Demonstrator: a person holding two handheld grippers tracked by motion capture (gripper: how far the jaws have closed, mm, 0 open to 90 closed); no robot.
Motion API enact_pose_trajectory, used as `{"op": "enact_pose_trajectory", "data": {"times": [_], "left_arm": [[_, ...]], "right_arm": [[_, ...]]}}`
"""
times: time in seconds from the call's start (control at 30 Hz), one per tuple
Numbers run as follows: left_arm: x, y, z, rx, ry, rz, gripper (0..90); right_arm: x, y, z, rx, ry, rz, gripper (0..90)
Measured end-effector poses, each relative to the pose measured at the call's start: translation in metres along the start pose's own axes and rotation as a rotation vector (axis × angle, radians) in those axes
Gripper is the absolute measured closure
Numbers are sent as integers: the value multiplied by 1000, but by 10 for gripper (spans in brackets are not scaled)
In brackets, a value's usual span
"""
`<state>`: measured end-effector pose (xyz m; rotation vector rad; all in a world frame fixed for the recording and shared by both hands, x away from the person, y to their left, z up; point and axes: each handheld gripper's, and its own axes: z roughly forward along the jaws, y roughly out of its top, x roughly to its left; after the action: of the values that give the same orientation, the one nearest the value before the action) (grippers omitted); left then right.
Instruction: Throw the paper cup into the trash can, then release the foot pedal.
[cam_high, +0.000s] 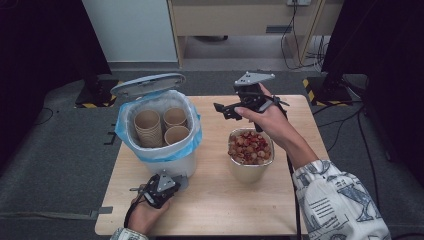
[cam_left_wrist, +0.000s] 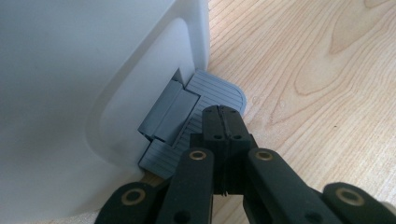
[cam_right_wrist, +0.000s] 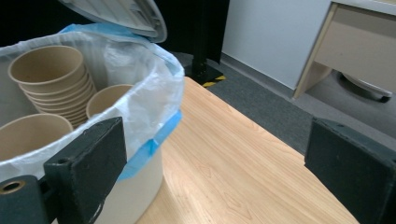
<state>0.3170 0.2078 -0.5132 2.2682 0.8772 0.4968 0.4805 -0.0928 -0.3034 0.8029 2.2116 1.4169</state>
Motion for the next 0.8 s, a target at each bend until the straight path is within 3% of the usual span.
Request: {"op": "enact_pose_trajectory", "data": {"times": [0.8], "left_arm": [[0,0,0,-1,2,0,898]], "right_arm": [[-32,-20,-27,11,-90,57,54]]}}
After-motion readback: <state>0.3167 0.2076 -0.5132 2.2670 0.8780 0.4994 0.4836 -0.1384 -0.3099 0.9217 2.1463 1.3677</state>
